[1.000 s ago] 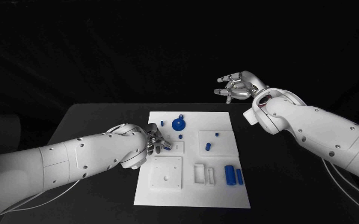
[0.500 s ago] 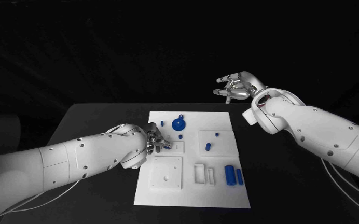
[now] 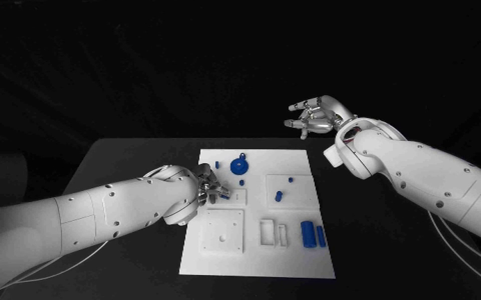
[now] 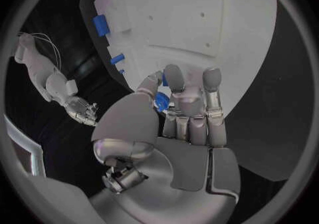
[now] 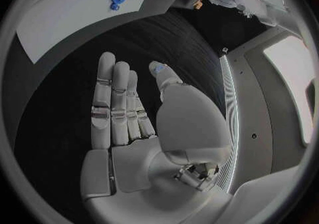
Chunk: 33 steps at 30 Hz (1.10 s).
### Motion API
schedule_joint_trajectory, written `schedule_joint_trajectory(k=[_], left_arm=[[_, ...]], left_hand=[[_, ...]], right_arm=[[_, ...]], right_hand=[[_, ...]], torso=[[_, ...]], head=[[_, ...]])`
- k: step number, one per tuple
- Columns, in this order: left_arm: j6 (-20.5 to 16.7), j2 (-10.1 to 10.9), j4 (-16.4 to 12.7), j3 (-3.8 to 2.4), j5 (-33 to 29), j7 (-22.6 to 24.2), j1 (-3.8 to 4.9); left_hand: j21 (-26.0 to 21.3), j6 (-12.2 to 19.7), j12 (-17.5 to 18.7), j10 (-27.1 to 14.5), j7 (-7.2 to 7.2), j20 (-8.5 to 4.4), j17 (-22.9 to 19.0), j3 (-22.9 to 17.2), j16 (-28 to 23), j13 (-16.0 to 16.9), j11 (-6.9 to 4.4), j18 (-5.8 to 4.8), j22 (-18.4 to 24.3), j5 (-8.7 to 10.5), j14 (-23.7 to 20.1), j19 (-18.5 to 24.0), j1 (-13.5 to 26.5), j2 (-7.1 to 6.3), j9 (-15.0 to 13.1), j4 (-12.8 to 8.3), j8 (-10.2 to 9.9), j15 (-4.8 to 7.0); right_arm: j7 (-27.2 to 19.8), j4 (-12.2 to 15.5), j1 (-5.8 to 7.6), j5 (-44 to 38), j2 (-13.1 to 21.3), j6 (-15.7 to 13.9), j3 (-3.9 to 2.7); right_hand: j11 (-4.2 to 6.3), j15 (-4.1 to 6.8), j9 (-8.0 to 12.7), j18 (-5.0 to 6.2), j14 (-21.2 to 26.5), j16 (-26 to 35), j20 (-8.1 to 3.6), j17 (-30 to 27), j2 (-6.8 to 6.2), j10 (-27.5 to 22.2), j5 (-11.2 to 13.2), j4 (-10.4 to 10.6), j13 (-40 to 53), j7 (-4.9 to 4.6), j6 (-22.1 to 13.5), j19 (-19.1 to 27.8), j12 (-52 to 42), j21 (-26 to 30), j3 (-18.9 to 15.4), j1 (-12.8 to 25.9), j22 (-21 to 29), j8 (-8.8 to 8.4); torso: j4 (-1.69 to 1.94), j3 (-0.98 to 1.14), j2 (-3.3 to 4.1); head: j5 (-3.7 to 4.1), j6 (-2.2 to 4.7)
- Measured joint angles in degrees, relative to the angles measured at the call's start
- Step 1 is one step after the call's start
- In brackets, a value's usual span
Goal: Assemble the parts on the task board
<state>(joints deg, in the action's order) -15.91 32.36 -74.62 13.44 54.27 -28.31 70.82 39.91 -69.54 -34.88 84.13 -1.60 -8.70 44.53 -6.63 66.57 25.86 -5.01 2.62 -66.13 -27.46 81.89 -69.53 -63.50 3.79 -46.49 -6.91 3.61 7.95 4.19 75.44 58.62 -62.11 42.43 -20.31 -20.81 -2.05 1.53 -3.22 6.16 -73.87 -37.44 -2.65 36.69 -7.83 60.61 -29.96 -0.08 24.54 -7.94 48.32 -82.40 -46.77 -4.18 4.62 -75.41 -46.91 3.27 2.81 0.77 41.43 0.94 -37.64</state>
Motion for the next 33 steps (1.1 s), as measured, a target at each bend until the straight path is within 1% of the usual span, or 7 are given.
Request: schedule_joint_trajectory(k=[10, 14, 16, 24, 27, 33], left_arm=[[0.0, -0.5, 0.5, 0.01, 0.0, 0.0, 0.00], [0.0, -0.8, 0.7, 0.01, 0.0, 0.0, 0.00], [0.0, -0.9, 0.8, 0.01, 0.0, 0.0, 0.00], [0.5, -1.0, 0.8, 0.02, 0.0, 0.0, 0.00], [0.9, -0.9, 0.8, 0.03, 0.1, -0.1, 0.00], [1.6, -0.9, 0.8, -0.04, 0.6, -0.2, 0.07]], left_hand=[[-0.4, 0.0, 0.0, 0.0, 0.00, -0.21, -0.1, -0.2, 0.0, -0.1, 0.03, 0.00, -0.3, 0.02, 0.0, -0.2, 0.0, 0.00, 0.0, 0.2, 0.0, -0.04], [-0.4, 0.0, 0.0, 0.0, 0.00, -0.21, -0.1, -0.2, 0.0, -0.1, -0.02, 0.00, -0.4, 0.43, 0.1, -0.2, 0.0, 0.00, 0.0, 0.2, -0.1, -0.11], [-0.7, 0.0, 0.0, -0.1, 0.00, -0.21, -0.2, -0.2, -0.2, -0.1, -0.10, 0.00, -0.6, 0.45, 0.1, -0.2, -0.3, -0.21, 0.0, 0.2, -0.1, -0.12], [-1.1, 0.0, 0.0, -0.1, 0.00, -0.21, -0.2, -0.2, -0.2, -0.2, -0.10, 0.00, -1.0, 0.48, 0.0, -0.2, -0.4, -0.23, 0.0, 0.1, -0.3, -0.19], [-1.1, 0.0, 0.0, -0.1, 0.00, -0.19, -0.2, -0.2, -0.2, -0.2, -0.10, 0.00, -1.1, 0.67, 0.0, -0.2, -0.6, -0.46, 0.0, 0.1, 0.0, -0.19], [-1.2, 0.0, 0.0, -0.1, 0.00, 0.00, 0.1, -0.2, -0.2, -0.2, -0.09, 0.00, -1.4, 0.67, 0.0, -0.4, -0.6, -0.46, 0.0, 0.1, 0.0, -0.21]], right_arm=[[0.0, -0.1, 0.00, 0.0, -0.2, 0.2, 0.00], [0.0, -0.1, -0.02, 0.0, -0.2, 0.3, 0.00], [0.0, -0.1, -0.02, 0.0, -0.3, 0.4, 0.00], [0.0, -0.1, -0.02, 0.1, -0.3, 0.5, 0.00], [0.0, -0.1, -0.03, 0.1, -0.2, 0.5, 0.00], [0.0, -0.1, -0.05, 0.1, -0.3, 0.6, 0.00]], right_hand=[[0.00, 0.00, 0.0, 0.00, 0.0, 0.0, 0.00, 0.0, 0.00, 0.0, 0.0, 0.0, 0.0, 0.00, 0.0, 0.0, 0.0, 0.0, 0.0, 0.0, 0.0, 0.00], [0.00, 0.00, 0.0, 0.00, 0.0, 0.0, 0.00, 0.0, 0.00, 0.0, 0.0, 0.0, 0.0, 0.00, 0.0, 0.0, 0.0, 0.0, 0.0, 0.0, 0.0, 0.00], [0.00, 0.00, 0.0, 0.00, 0.0, 0.0, 0.00, 0.0, 0.00, 0.0, 0.0, 0.0, 0.0, 0.00, 0.0, 0.0, 0.0, 0.0, 0.0, 0.0, 0.0, 0.00], [0.00, 0.01, 0.0, 0.00, 0.0, 0.0, 0.00, 0.0, 0.00, 0.0, 0.0, 0.0, 0.0, 0.00, 0.0, 0.0, 0.0, 0.0, 0.0, 0.0, 0.0, 0.00], [0.00, 0.01, 0.0, 0.00, 0.0, 0.0, 0.00, 0.0, 0.00, 0.0, 0.0, 0.0, 0.0, 0.01, 0.0, 0.0, 0.0, 0.0, 0.0, 0.0, 0.0, 0.00], [0.00, 0.01, 0.0, 0.00, 0.0, 0.0, 0.00, 0.0, 0.00, 0.0, 0.0, 0.0, 0.0, 0.01, 0.0, 0.0, 0.0, 0.0, 0.0, 0.0, 0.0, 0.00]], torso=[[0.08, -0.04, 0.01], [0.13, -0.05, 0.01], [0.14, -0.07, 0.01], [0.24, -0.08, 0.01], [0.26, -0.10, 0.01], [0.26, -0.10, 0.02]], head=[[0.10, 0.13], [0.18, 0.17], [0.22, 0.17], [0.23, -0.02], [0.23, -0.07], [0.25, -0.18]])
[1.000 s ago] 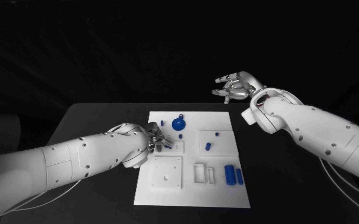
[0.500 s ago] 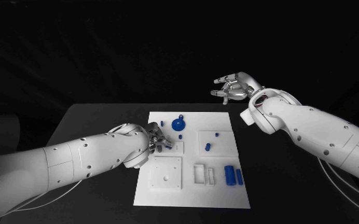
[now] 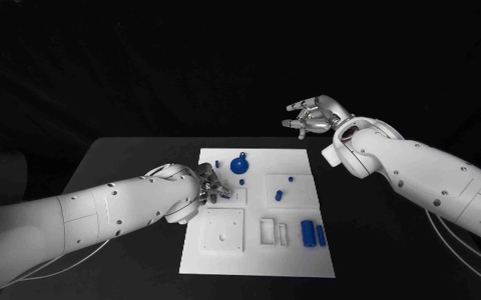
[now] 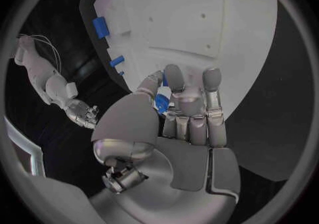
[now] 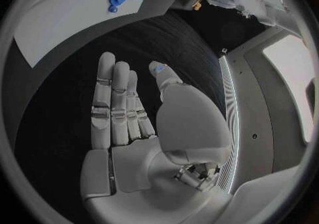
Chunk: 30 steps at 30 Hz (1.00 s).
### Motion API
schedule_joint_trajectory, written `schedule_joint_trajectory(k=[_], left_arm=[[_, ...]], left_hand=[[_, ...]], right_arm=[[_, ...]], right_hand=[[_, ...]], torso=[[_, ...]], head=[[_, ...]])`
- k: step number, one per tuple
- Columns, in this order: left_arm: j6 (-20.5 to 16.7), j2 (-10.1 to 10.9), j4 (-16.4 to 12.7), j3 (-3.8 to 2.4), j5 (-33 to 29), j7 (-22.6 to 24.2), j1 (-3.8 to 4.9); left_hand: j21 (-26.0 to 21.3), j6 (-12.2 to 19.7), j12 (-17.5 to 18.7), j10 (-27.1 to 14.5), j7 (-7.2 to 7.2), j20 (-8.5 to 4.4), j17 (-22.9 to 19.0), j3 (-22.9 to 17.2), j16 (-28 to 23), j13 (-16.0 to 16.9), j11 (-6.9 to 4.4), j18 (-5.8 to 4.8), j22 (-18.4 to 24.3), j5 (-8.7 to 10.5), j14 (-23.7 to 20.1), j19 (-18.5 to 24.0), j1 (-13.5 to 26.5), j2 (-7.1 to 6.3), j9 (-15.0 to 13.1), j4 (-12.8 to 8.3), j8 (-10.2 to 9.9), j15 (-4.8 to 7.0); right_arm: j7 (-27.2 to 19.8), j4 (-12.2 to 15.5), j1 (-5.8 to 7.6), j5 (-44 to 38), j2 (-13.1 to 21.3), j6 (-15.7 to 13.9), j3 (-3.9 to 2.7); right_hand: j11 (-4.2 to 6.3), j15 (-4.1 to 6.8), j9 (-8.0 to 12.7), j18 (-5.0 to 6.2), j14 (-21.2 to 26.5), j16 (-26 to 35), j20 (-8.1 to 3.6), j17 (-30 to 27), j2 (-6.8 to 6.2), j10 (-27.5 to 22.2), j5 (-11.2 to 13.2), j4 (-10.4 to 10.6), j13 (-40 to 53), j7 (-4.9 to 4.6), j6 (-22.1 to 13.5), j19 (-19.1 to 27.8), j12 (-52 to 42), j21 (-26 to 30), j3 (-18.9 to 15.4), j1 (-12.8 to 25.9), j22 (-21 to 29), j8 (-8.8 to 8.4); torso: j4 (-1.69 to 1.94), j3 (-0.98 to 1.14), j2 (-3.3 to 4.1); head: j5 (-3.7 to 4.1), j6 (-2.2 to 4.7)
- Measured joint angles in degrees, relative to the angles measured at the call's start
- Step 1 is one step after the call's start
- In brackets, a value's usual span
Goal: Assemble the parts on the task board
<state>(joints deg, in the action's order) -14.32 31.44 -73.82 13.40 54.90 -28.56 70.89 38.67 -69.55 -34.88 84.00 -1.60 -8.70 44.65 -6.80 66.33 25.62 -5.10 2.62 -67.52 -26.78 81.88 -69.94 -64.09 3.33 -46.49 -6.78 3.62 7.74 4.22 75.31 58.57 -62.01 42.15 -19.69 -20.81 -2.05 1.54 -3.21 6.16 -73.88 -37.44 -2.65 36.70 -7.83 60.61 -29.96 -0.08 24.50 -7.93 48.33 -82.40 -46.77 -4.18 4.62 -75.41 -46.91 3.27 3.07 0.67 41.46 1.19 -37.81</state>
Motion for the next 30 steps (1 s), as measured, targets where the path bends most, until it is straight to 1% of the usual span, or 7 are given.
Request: schedule_joint_trajectory(k=[3, 12, 17, 18, 21, 23, 30], left_arm=[[0.3, 0.0, 0.0, -0.03, 0.4, -0.1, 0.03], [0.8, -0.1, 0.1, -0.06, 1.2, -0.2, 0.05], [0.9, -0.4, 0.3, -0.07, 1.7, -0.3, 0.06], [0.9, -0.5, 0.4, -0.07, 1.8, -0.3, 0.06], [1.1, -0.7, 0.5, -0.07, 2.3, -0.4, 0.06], [1.2, -0.9, 0.6, -0.07, 2.7, -0.5, 0.07], [1.7, -1.2, 0.9, -0.10, 3.5, -0.7, 0.11]], left_hand=[[-0.2, 0.0, 0.0, 0.0, 0.00, 0.00, 0.1, 0.0, 0.0, 0.0, 0.01, 0.00, -0.2, 0.00, 0.0, 0.0, -0.2, -0.22, 0.0, 0.0, 0.0, -0.01], [-0.5, 0.0, 0.0, 0.0, 0.00, 0.00, 0.1, 0.0, 0.0, 0.0, 0.02, 0.00, -0.5, 0.13, 0.0, 0.0, -0.2, -0.23, 0.0, 0.0, 0.0, -0.02], [-0.5, 0.0, 0.0, 0.0, 0.00, -0.20, 0.3, 0.0, 0.0, 0.0, 0.12, 0.00, -0.8, 0.24, 0.0, -0.2, -0.2, -0.23, -0.1, -0.1, 0.0, 0.01], [-0.6, 0.0, -0.1, 0.0, 0.00, -0.20, 0.5, 0.0, 0.1, 0.0, 0.15, 0.00, -0.9, 0.24, 0.1, -0.2, -0.2, -0.23, -0.8, -0.1, 0.0, 0.04], [-0.9, 0.0, -0.5, 0.0, -0.01, 0.00, 1.0, 0.0, 0.5, 0.0, 0.19, 0.00, -1.4, 0.25, 0.2, -0.4, -0.2, -0.23, -1.4, -0.1, 0.0, 0.04], [-1.3, 0.0, -0.7, 0.0, -0.01, 0.00, 1.3, 0.0, 0.9, -0.2, 0.20, 0.00, -1.8, 0.25, 0.2, -0.4, -0.2, -0.23, -3.0, -0.1, -0.1, 0.04], [-1.8, 0.0, -1.6, 0.0, -0.01, 0.41, 2.2, 0.0, 1.4, -0.2, 0.22, 0.00, -2.9, 0.09, 0.2, -0.8, -0.2, -0.23, -3.3, -0.1, 0.1, 0.04]], right_arm=[[0.0, 0.0, -0.02, 0.0, 0.0, 0.0, 0.00], [0.0, -0.1, -0.06, 0.1, -0.1, 0.1, 0.00], [0.0, -0.2, -0.08, 0.1, -0.2, 0.2, 0.00], [0.0, -0.3, -0.08, 0.1, -0.2, 0.3, 0.00], [0.0, -0.4, -0.12, 0.2, -0.3, 0.5, 0.00], [0.0, -0.5, -0.13, 0.2, -0.4, 0.7, 0.00], [0.0, -0.6, -0.19, 0.2, -0.5, 1.2, 0.00]], right_hand=[[0.00, 0.00, 0.0, 0.00, 0.0, 0.0, 0.00, 0.0, 0.00, 0.0, 0.0, 0.0, 0.0, 0.01, 0.0, 0.0, 0.0, 0.0, 0.0, 0.0, 0.0, 0.00], [0.00, 0.00, 0.0, 0.00, 0.0, 0.0, 0.00, 0.0, 0.00, 0.0, 0.0, 0.0, 0.0, 0.04, 0.0, 0.0, 0.0, 0.0, 0.0, 0.0, 0.0, 0.00], [0.21, 0.00, 0.0, 0.00, 0.0, 0.0, 0.00, -0.2, 0.00, -0.2, 0.0, 0.0, -0.2, 0.04, 0.0, 0.0, 0.0, 0.0, 0.0, 0.0, 0.3, 0.00], [0.21, -0.03, 0.0, 0.00, 0.0, 0.0, 0.00, -0.2, 0.00, -0.2, -0.1, 0.0, -0.2, 0.04, 0.0, 0.0, 0.0, 0.0, 0.0, 0.0, 0.4, 0.00], [0.21, -0.20, 0.0, -0.01, 0.2, 0.0, 0.00, -0.2, 0.00, -0.2, -0.2, 0.0, -0.2, 0.04, 0.0, 0.0, 0.0, 0.0, 0.0, 0.0, 0.4, 0.00], [0.21, -0.20, 0.0, 0.00, 0.2, 0.0, 0.04, -0.2, 0.00, -0.2, -0.2, 0.0, -0.2, 0.04, 0.0, 0.0, 0.0, 0.0, 0.0, 0.0, 0.4, 0.00], [0.21, -0.20, 0.0, 0.00, 0.2, 0.0, 0.21, -0.2, 0.00, -0.2, -0.2, 0.0, -0.2, 0.05, 0.1, 0.2, 0.0, 0.0, 0.0, 0.0, 0.4, 0.00]], torso=[[0.01, 0.00, 0.03], [0.03, 0.03, 0.03], [0.04, 0.03, 0.03], [0.04, 0.03, 0.03], [0.05, 0.03, 0.03], [0.05, 0.03, 0.03], [0.08, 0.03, 0.05]], head=[[-0.03, -0.02], [-0.13, -0.04], [-0.15, -0.01], [-0.15, -0.01], [-0.19, 0.01], [-0.23, 0.01], [-0.24, -0.09]])
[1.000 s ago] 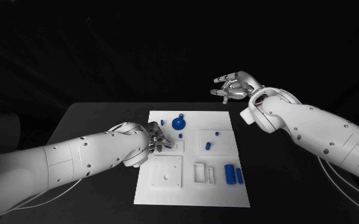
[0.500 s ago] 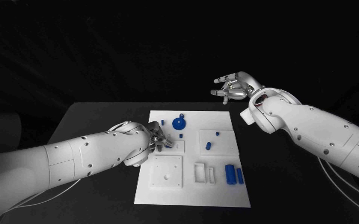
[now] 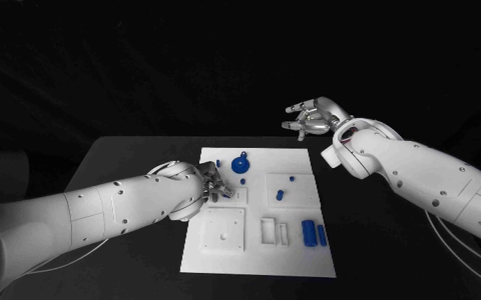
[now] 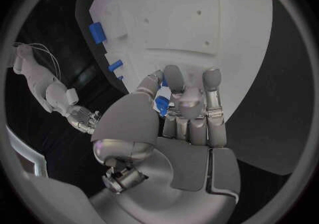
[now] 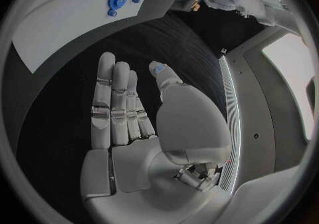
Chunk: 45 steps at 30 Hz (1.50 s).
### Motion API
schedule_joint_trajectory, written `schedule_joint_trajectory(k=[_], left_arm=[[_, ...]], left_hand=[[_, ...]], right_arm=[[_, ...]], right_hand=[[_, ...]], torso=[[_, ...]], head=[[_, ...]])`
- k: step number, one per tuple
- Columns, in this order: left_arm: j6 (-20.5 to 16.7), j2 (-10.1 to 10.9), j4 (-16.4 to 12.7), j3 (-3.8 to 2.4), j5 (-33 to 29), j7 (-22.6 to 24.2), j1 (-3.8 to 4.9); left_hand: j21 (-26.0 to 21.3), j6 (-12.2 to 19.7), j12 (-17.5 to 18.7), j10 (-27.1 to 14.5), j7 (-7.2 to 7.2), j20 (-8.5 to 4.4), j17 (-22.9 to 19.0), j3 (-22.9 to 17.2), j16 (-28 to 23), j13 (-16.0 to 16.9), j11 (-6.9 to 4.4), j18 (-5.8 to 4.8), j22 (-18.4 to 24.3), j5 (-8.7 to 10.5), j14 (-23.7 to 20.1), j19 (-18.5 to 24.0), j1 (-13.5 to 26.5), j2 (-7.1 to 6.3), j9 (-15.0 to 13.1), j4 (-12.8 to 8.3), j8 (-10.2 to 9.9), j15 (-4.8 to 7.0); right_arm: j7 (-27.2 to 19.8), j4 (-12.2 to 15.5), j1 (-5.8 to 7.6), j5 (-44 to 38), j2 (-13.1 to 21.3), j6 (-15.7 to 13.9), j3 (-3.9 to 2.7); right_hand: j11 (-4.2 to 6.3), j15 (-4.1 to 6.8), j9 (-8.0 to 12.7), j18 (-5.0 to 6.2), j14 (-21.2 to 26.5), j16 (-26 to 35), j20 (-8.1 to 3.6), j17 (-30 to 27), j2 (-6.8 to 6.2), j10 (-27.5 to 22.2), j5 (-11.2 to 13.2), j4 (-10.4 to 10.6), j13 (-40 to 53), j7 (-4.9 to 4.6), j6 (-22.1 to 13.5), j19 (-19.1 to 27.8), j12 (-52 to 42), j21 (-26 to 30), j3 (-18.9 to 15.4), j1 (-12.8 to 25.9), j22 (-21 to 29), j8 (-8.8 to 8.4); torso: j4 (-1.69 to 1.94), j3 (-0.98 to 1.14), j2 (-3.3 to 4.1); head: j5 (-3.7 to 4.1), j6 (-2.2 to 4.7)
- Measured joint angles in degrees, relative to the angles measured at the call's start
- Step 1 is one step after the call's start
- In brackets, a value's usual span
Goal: Assemble the parts on the task board
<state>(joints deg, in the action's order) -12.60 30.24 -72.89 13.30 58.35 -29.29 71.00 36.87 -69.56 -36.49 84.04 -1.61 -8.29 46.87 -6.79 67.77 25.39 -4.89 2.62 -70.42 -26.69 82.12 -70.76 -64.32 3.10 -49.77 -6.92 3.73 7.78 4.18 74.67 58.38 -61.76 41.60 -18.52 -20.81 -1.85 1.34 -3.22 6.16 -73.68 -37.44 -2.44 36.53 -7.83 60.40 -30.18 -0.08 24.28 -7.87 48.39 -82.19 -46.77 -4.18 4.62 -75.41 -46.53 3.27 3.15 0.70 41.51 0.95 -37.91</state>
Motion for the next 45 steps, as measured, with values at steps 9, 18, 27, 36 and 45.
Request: schedule_joint_trajectory(k=[9, 18, 27, 36, 45], left_arm=[[0.6, -0.3, 0.2, -0.04, 0.5, -0.1, 0.06], [0.8, -0.6, 0.6, -0.05, 0.8, -0.3, 0.10], [1.2, -0.8, 0.8, -0.11, 0.9, -0.3, 0.12], [1.6, -0.8, 1.0, -0.11, 0.9, -0.2, 0.11], [2.2, -0.8, 1.1, -0.08, 0.9, -0.1, 0.06]], left_hand=[[-0.9, 0.0, -1.1, -0.1, 0.00, 0.42, 1.1, 0.0, 1.2, 0.1, -0.18, 0.00, -1.4, -0.32, 0.0, -0.4, 0.0, 0.01, 0.0, 0.0, 0.7, -0.01], [-1.5, 0.0, -2.5, 0.0, 0.00, 0.72, 2.1, 0.0, 2.3, 0.5, -0.44, 0.01, -2.7, -0.32, 0.2, -0.7, 0.5, 0.46, 0.0, -0.1, 1.4, -0.21], [-2.3, 0.0, -4.7, 0.0, 0.00, 1.59, 2.4, -0.3, 3.4, 0.5, -0.44, 0.01, -4.3, -0.34, 0.2, -1.3, 2.1, 2.06, -1.4, 0.2, 1.8, -0.22], [-2.7, 0.0, -6.0, 0.2, 0.00, 2.38, 2.9, -0.3, 4.1, -0.2, -0.65, 0.93, -4.5, -0.32, 0.2, -1.5, 2.4, 2.42, -3.8, 0.2, 1.9, -0.23], [-2.7, 0.0, -6.8, 0.2, 0.00, 2.88, 3.1, -0.3, 4.8, -0.6, -0.66, 1.84, -4.5, -0.30, 0.4, -1.6, 2.7, 2.72, -5.6, 0.2, 2.1, -0.42]], right_arm=[[0.0, -0.1, -0.12, 0.1, -0.1, 0.3, 0.00], [0.0, -0.3, -0.39, 0.1, -0.4, 0.4, 0.00], [0.0, -0.5, -0.51, 0.1, -0.4, 0.6, 0.00], [0.0, -0.5, -0.60, 0.1, -0.3, 0.7, 0.00], [0.0, -0.6, -0.67, 0.1, -0.3, 0.8, 0.00]], right_hand=[[0.00, 0.00, 0.0, 0.00, 0.0, 0.0, 0.00, 0.0, 0.00, 0.0, 0.0, 0.0, 0.0, 0.01, 0.0, 0.0, 0.0, 0.0, 0.0, 0.0, 0.0, 0.00], [0.00, 0.00, 0.0, 0.00, 0.0, 0.0, 0.00, 0.0, 0.00, 0.0, 0.0, 0.0, 0.0, 0.04, 0.0, 0.0, 0.0, 0.0, 0.0, 0.0, 0.0, 0.00], [-0.01, 0.19, 0.0, 0.00, 0.2, 0.0, 0.00, -0.1, 0.00, 0.0, 0.0, 0.0, -0.1, 0.04, 0.0, 0.0, 0.0, 0.0, 0.0, 0.0, 0.2, 0.00], [-0.01, 0.19, 0.0, 0.00, 0.2, 0.0, 0.00, -0.1, 0.00, 0.0, 0.0, 0.0, -0.1, 0.05, 0.0, 0.0, 0.0, 0.0, 0.0, 0.0, 0.2, 0.00], [-0.01, 0.20, 0.0, 0.00, 0.2, 0.0, 0.00, -0.1, 0.00, 0.0, 0.0, 0.0, 0.0, 0.05, 0.0, 0.0, 0.0, 0.0, 0.0, 0.0, 0.2, 0.00]], torso=[[0.04, -0.07, -0.01], [0.05, -0.09, -0.02], [0.08, -0.09, -0.02], [0.09, -0.10, -0.03], [0.12, -0.14, -0.03]], head=[[0.05, -0.09], [0.05, -0.13], [0.12, -0.22], [0.17, -0.28], [0.21, -0.38]])
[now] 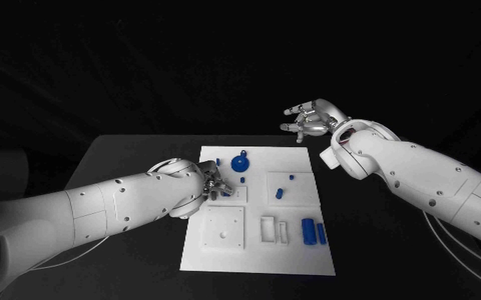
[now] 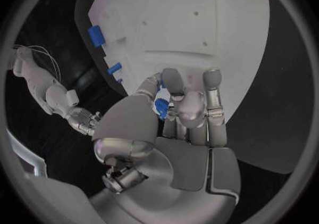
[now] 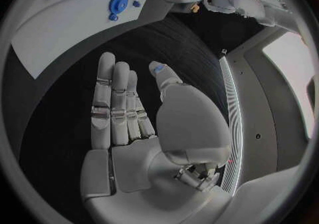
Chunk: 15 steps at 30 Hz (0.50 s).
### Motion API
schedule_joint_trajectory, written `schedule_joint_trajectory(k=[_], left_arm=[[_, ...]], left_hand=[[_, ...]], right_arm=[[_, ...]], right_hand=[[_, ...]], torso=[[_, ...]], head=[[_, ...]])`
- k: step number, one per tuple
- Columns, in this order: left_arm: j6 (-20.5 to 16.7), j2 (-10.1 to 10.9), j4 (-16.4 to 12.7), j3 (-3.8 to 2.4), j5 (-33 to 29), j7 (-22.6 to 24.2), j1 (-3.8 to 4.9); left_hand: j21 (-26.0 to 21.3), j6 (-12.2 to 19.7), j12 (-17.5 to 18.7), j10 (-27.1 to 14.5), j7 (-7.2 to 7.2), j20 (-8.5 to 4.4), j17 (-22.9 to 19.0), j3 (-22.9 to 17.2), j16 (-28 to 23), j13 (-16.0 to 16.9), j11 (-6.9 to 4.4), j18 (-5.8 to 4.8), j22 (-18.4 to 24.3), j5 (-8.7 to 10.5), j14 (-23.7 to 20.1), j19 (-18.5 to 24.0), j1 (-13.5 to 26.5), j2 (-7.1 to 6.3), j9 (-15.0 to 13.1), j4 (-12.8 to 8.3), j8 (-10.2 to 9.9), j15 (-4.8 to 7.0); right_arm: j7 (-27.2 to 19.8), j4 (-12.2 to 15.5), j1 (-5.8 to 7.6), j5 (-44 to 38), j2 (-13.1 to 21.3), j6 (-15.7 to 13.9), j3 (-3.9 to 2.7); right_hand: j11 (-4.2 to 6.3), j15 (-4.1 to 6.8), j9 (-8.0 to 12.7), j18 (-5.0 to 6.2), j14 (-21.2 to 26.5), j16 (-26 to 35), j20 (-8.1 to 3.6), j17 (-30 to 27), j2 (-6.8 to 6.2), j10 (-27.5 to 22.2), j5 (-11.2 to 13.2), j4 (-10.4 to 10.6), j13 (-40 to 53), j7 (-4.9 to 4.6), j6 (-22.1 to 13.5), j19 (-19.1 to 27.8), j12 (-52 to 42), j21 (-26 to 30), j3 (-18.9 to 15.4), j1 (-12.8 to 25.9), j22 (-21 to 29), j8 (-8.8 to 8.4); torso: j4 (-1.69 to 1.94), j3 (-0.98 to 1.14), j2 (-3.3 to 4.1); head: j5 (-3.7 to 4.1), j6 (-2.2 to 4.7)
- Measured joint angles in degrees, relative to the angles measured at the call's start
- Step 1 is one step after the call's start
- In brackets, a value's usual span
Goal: Assemble the parts on the task board
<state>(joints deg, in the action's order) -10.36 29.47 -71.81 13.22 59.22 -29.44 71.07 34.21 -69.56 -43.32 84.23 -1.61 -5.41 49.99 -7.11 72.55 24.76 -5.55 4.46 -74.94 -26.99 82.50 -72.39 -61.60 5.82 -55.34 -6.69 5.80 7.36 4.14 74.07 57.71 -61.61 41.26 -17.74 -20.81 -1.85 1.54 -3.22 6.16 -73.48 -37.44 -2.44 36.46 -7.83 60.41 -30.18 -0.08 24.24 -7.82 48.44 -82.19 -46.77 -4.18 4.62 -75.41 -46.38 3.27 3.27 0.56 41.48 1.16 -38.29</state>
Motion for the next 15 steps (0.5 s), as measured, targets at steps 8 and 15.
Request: schedule_joint_trajectory(k=[8, 15], left_arm=[[0.4, 0.0, 0.0, -0.01, 0.0, 0.1, -0.01], [0.6, -0.1, 0.3, -0.03, 0.1, 0.2, -0.02]], left_hand=[[0.0, 0.0, 0.0, 0.0, 0.00, 0.21, 0.0, 0.0, 0.0, -0.1, 0.01, 0.00, 0.0, 0.21, 0.0, 0.2, 0.0, 0.00, -2.2, 0.0, 0.0, -0.01], [0.0, -0.1, -0.3, 0.0, -0.08, 0.64, 0.1, 0.0, 0.0, -0.3, 0.01, -0.01, 0.0, 0.22, 0.0, 0.2, 0.0, 0.00, -3.2, 0.0, 0.5, -0.01]], right_arm=[[0.0, -0.1, -0.06, 0.0, 0.0, 0.1, 0.00], [0.0, -0.1, -0.11, 0.0, -0.1, 0.1, 0.00]], right_hand=[[0.00, 0.00, 0.0, 0.00, 0.0, 0.0, 0.00, 0.0, 0.00, 0.0, 0.0, 0.0, 0.0, 0.00, 0.0, 0.0, 0.0, 0.0, 0.0, 0.0, 0.0, 0.00], [0.00, 0.00, 0.0, 0.00, 0.0, 0.0, 0.00, 0.0, 0.24, 0.0, -0.2, -0.2, -0.1, -0.16, -0.2, 0.0, 0.0, -0.2, 0.2, 0.2, 0.0, 0.00]], torso=[[0.03, -0.01, 0.00], [0.00, -0.01, 0.00]], head=[[-0.02, -0.06], [-0.09, -0.11]])
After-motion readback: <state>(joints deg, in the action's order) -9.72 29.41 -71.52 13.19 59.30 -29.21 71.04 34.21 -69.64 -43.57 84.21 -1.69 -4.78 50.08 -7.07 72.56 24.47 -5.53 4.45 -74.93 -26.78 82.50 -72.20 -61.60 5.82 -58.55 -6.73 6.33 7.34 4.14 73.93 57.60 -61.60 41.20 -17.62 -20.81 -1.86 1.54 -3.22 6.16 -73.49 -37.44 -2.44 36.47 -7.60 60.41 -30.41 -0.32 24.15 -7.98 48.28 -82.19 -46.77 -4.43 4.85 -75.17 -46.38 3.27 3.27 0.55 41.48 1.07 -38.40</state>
